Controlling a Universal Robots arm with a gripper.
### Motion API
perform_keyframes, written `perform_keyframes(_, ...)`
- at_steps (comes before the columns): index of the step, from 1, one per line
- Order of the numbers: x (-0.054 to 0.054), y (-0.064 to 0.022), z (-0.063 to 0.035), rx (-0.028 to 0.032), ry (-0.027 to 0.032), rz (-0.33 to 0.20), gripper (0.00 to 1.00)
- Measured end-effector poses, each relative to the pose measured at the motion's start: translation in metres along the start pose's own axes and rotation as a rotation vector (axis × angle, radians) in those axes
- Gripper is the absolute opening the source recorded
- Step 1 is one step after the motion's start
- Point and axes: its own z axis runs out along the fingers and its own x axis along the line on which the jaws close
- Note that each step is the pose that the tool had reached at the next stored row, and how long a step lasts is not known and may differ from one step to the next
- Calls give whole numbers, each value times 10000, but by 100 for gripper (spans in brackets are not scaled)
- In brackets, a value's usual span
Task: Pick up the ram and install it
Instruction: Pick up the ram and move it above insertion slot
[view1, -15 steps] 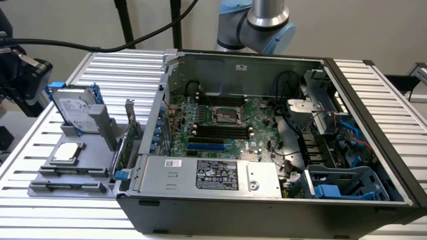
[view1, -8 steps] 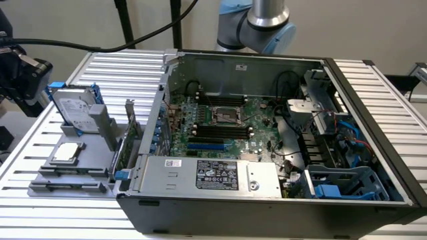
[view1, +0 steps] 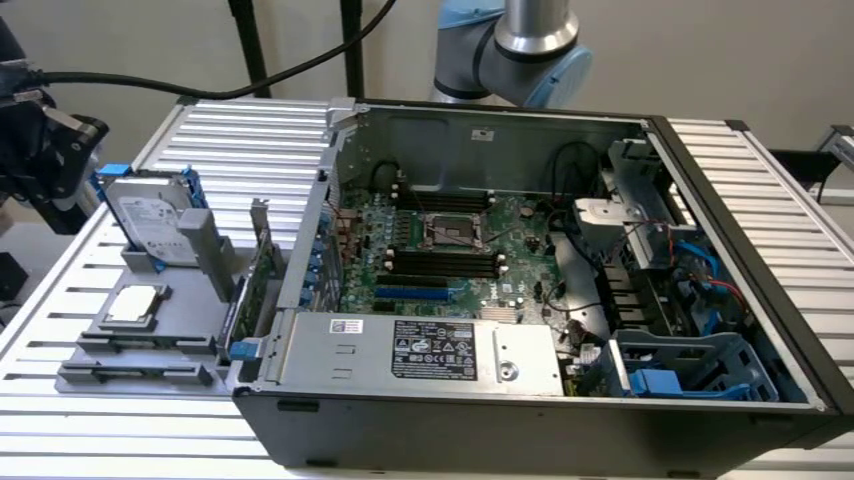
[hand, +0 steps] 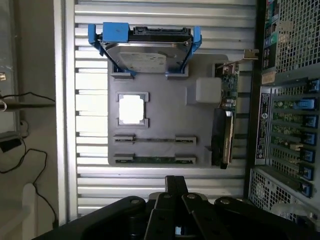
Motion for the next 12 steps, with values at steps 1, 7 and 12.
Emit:
perform_keyframes(1,-1,0,2,-5,-2,-175,11)
perform_keyframes(7,0,0,14,-34,-16,-1265,11)
perform_keyframes(12,0,0,25,-58,-28,-2174,11)
